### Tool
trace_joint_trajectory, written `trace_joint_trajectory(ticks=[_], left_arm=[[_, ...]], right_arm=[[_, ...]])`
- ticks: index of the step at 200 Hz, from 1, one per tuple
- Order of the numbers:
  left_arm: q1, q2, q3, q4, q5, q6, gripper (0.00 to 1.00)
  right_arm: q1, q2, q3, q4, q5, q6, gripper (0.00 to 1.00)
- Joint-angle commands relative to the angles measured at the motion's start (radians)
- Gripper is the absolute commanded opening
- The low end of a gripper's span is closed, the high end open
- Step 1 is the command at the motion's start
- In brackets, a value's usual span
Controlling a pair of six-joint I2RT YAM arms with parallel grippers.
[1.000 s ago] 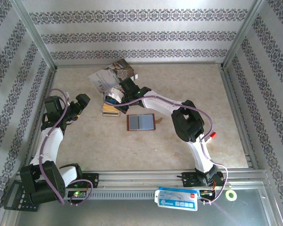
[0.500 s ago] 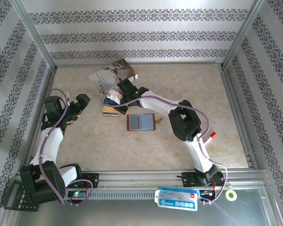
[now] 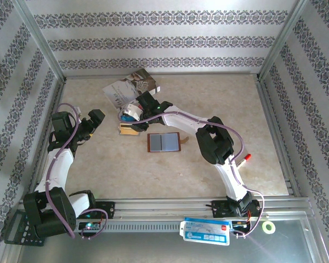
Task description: Take the credit cards out of the card holder
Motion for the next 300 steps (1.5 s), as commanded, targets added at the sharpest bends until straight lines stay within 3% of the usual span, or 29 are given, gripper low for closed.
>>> trace_joint_trajectory(ticks=[1,70,90,110,141,223,300], left_arm=[[0.014,-0.008,-0.003,-0.01,0.013,0.028,1.0],[0.012,0.003,-0.003,-0.009,0.014,0.04,1.0],[0.012,0.013,-0.008,0.006,0.02,0.034,1.0],[0.01,0.018,-0.017,0.032,0.017,0.02,1.0],[0.007,0.026,-0.018,0.048,0.014,0.016,1.0],[0.006,0.035,-0.02,0.048,0.025,0.017,1.0],[0.005,0.044,-0.018,0.056,0.035,0.012,1.0]], right_arm=[[0.004,-0.055,0.002,0.018,0.046,0.077,0.31],[0.004,-0.25,-0.206,0.035,0.245,0.456,0.36],[0.004,-0.314,-0.306,0.017,0.317,0.595,0.42],[0.005,-0.361,-0.412,0.026,0.31,0.706,0.48],[0.016,-0.354,-0.494,0.01,0.302,0.866,0.48],[0.072,-0.21,-0.38,-0.125,0.314,0.973,0.51],[0.088,-0.157,-0.367,-0.216,0.395,0.958,0.5]])
